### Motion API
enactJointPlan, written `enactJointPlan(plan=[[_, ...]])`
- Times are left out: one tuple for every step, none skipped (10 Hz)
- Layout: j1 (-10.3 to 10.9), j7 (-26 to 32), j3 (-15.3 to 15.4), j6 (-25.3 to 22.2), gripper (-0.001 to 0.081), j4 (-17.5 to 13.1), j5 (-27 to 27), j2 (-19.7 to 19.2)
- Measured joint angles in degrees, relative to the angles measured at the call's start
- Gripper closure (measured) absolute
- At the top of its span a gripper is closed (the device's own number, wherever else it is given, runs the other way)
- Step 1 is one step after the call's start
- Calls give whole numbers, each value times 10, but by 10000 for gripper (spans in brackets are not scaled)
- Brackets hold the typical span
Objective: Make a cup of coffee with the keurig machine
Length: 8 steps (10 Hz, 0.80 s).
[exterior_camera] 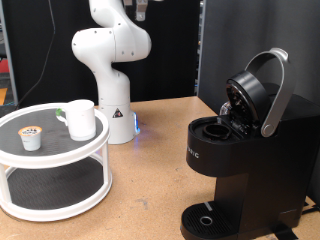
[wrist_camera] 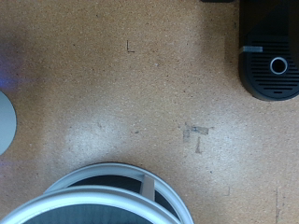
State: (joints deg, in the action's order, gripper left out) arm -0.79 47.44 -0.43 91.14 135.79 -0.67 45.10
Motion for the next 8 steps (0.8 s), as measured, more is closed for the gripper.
enactJointPlan(plan=[[-1, 22, -21, 4, 3, -5, 0, -2], [-2, 47, -42, 5, 3, -11, -1, -6], [-3, 73, -62, 5, 3, -20, -10, -12], [-4, 106, -79, 5, 3, -26, -27, -19], [-7, 134, -95, 5, 3, -29, -45, -23], [-8, 149, -103, 6, 3, -32, -50, -27], [-8, 146, -102, 6, 3, -31, -50, -27], [-8, 149, -102, 6, 3, -31, -57, -29]])
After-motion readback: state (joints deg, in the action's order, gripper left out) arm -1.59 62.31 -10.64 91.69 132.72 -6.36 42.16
